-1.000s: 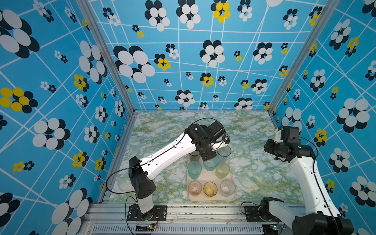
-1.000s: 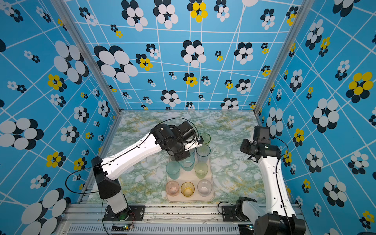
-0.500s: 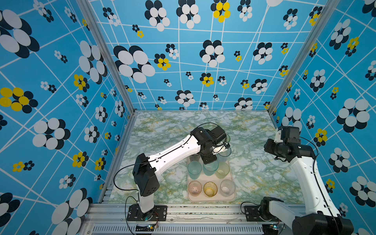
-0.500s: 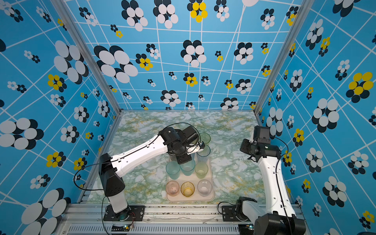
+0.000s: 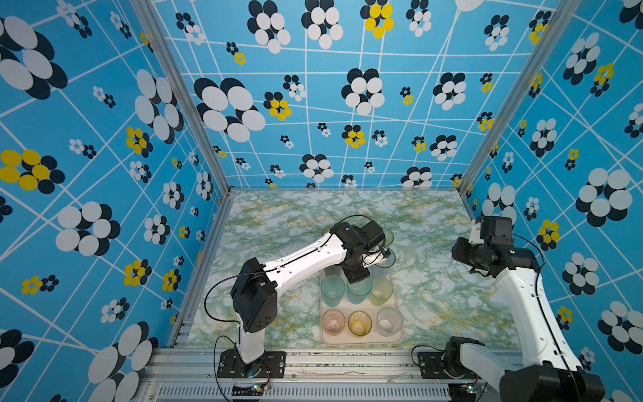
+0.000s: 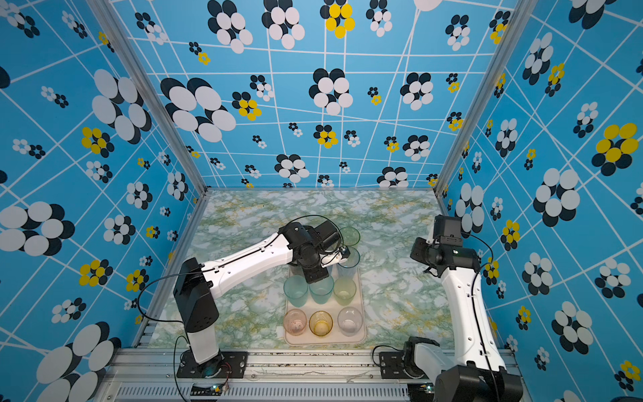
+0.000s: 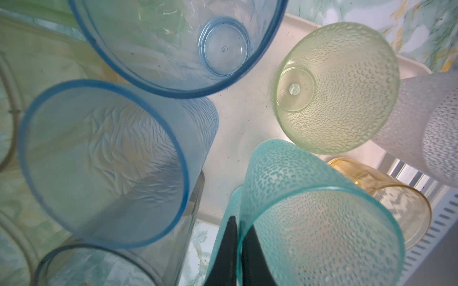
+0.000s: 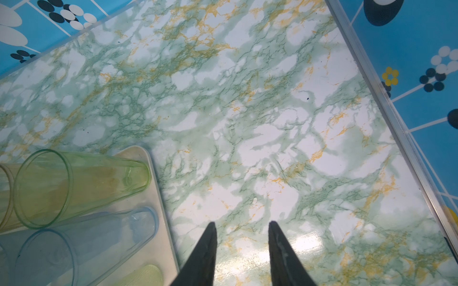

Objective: Place the glasses into the tray
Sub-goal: Place the glass on the tray.

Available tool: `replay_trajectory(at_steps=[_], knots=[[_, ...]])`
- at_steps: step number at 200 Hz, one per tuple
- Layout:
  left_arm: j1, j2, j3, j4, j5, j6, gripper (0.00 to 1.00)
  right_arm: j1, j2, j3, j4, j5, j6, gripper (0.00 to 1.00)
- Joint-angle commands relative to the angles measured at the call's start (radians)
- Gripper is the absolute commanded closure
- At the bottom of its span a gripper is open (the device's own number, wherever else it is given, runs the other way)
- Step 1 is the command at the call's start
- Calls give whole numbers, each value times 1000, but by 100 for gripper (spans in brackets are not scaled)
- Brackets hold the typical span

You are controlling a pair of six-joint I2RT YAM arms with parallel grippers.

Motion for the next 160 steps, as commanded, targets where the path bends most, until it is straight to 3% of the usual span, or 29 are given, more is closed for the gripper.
replay_trajectory(at_steps=[1, 160], knots=[[7, 15, -14, 20, 8, -9, 100, -8, -2, -6, 5, -16, -10, 63], [8, 53, -40, 42, -14, -14, 100, -7, 6, -8, 7, -19, -10, 63]])
